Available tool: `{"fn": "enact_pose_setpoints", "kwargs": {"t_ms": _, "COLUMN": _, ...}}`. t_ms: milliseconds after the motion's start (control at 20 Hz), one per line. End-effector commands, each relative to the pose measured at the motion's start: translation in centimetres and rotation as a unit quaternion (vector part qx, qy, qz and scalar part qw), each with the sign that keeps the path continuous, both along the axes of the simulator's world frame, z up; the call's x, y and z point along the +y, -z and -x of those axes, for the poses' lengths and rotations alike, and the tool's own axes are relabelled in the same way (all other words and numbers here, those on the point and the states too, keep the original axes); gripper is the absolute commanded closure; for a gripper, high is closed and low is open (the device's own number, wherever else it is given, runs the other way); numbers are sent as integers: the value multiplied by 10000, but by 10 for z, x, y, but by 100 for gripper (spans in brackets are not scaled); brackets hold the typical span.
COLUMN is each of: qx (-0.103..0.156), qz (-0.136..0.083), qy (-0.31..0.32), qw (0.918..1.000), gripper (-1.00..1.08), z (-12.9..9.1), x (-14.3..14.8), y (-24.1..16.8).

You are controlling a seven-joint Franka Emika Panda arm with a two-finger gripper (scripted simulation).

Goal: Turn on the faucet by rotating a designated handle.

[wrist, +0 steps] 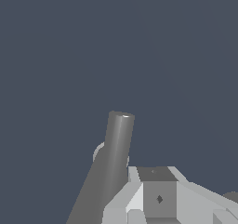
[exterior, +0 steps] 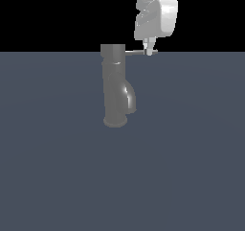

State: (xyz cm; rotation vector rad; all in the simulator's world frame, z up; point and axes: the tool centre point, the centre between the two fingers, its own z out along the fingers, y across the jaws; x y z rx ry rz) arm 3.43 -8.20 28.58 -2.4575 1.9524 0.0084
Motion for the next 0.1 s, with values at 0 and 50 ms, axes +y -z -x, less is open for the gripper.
{"fn": "enact_pose_setpoints", "kwargs": {"t_ms": 0, "qx": -12, "qz": 27, "qy": 134, "qw": 9999, "gripper": 108, "z": -4, "x": -20, "y": 0}}
{"fn": "enact_pose_setpoints", "kwargs": {"t_ms": 50, "qx": -12, "qz": 27, "qy": 134, "qw": 9999, "gripper": 108, "z": -4, "x": -20, "y": 0}}
